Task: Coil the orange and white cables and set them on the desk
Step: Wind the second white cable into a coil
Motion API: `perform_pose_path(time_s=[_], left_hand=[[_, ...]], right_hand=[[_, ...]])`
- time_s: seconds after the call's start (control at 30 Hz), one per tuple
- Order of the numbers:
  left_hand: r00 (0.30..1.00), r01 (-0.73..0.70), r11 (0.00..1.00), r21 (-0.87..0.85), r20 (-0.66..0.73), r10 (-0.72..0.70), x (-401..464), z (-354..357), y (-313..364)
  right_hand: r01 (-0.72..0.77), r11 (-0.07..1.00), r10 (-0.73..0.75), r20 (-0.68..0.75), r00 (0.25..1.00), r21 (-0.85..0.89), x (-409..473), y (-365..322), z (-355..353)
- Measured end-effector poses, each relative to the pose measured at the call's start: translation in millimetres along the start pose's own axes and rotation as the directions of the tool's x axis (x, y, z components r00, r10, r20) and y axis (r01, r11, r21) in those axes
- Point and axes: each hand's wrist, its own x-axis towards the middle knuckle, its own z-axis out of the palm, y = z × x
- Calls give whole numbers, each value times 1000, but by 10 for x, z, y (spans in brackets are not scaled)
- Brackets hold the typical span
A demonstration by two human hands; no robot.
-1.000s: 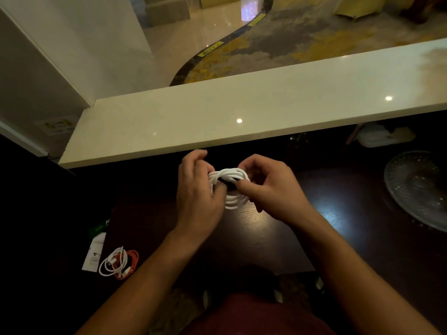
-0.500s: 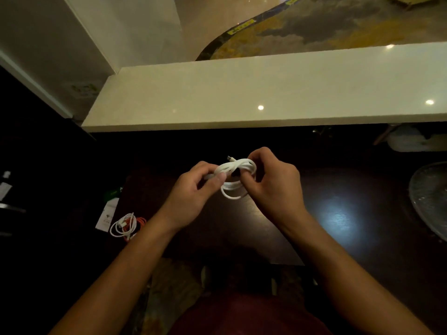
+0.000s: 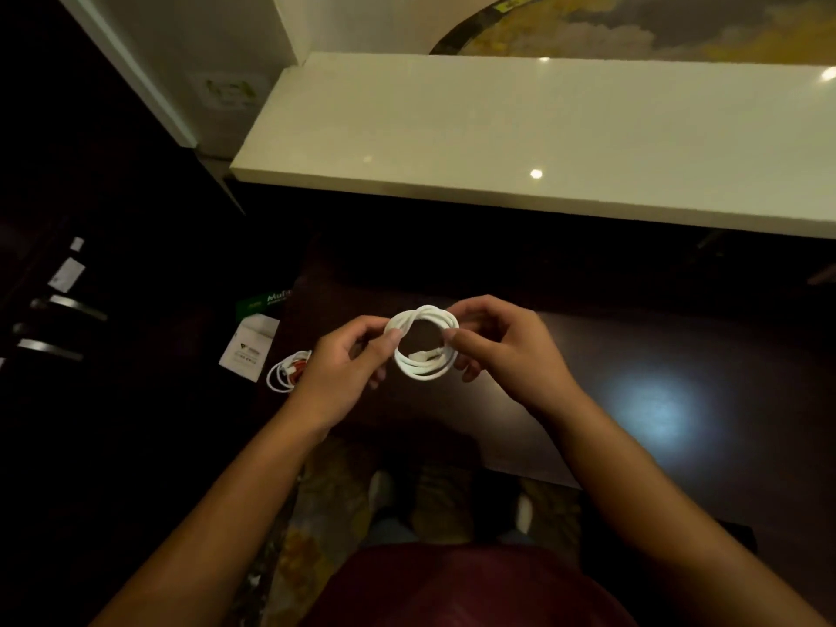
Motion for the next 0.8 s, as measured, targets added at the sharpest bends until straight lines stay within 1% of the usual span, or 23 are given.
perform_pose_path(time_s=[0.1, 0.2, 0.3, 0.43, 0.53, 0.57, 0.67, 0.8], left_hand=[[996, 88, 995, 51, 24, -89, 6, -394, -340], [991, 128, 980, 155, 7, -131, 33, -844, -751], [984, 176, 977, 120, -27, -174, 98, -1198, -1104], [973, 219, 957, 192, -117, -199, 240, -1557, -1485], [957, 284, 945, 162, -114, -268, 343, -1748, -1669], [958, 282, 945, 165, -109, -266, 378, -1785, -1724], [968, 248, 942, 228, -104, -230, 465, -1816, -1809], [973, 229, 912, 341, -88, -211, 592, -1812, -1934]], right_hand=[[-84, 996, 84, 14, 996, -30, 213, 179, 486], [-191, 981, 192, 41, 981, -35, 416, 380, 1033], [-261, 963, 265, 57, 963, -74, 618, 591, 1540], [-311, 944, 318, 47, 947, -112, 861, 816, 2071], [-326, 929, 334, 21, 942, -176, 970, 913, 2310], [-337, 923, 346, 11, 938, -187, 996, 941, 2359], [-382, 900, 389, -7, 921, -210, 1064, 1033, 2435], [-370, 880, 378, -32, 925, -298, 1143, 1118, 2478]])
